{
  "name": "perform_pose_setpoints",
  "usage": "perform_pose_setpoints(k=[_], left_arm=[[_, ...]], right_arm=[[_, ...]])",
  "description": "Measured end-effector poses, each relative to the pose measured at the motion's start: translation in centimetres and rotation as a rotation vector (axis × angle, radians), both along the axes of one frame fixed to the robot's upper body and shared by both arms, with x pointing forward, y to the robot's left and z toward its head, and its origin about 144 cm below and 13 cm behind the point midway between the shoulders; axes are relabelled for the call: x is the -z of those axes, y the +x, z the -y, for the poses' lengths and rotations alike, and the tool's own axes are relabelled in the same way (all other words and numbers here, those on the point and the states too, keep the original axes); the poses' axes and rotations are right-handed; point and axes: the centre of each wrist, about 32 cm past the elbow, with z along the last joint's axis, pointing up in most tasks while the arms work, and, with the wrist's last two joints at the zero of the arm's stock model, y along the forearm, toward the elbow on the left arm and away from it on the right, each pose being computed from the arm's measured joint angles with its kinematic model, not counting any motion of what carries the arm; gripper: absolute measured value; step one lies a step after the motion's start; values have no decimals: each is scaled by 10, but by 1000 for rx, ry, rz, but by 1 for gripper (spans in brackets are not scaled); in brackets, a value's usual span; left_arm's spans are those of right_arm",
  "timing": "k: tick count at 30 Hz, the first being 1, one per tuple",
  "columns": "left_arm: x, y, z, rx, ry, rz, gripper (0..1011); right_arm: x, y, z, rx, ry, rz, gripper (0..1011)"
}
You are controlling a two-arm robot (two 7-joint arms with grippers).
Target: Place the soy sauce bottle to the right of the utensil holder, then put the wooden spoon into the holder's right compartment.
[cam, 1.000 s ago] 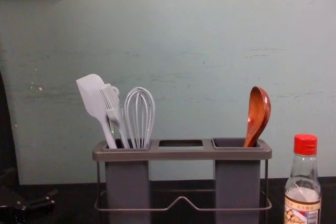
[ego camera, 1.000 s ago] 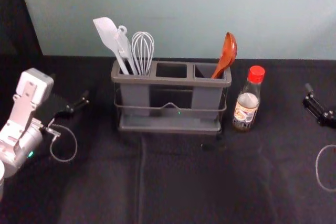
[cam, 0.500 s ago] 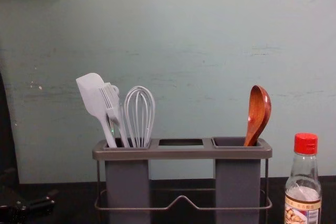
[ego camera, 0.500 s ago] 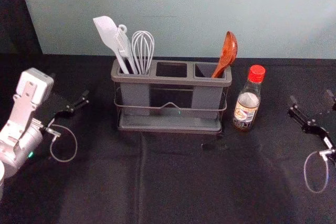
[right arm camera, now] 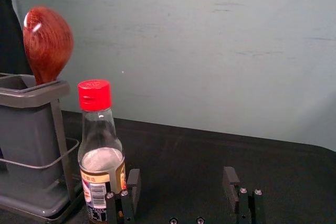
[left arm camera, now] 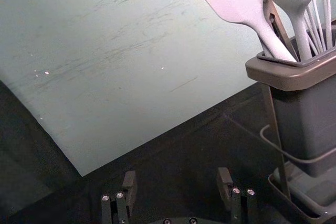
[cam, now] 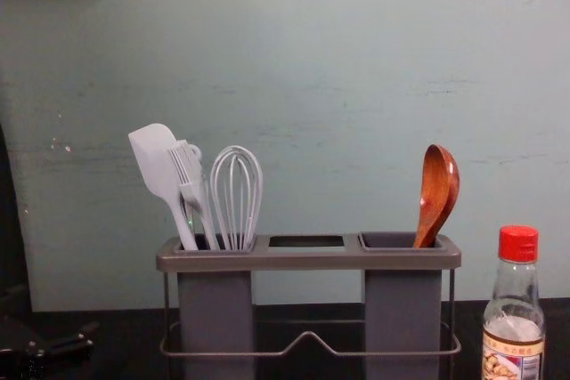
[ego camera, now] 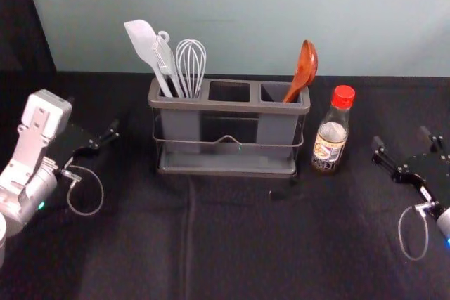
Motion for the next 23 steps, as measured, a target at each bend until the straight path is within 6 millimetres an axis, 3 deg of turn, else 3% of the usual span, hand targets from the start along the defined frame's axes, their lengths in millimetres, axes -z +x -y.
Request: perform_pose_setpoints(k=[23], left_arm=[[0, 0, 0, 0, 0, 0, 1005]], right_arm=[[-2, -2, 0, 8, 8, 12, 1003]])
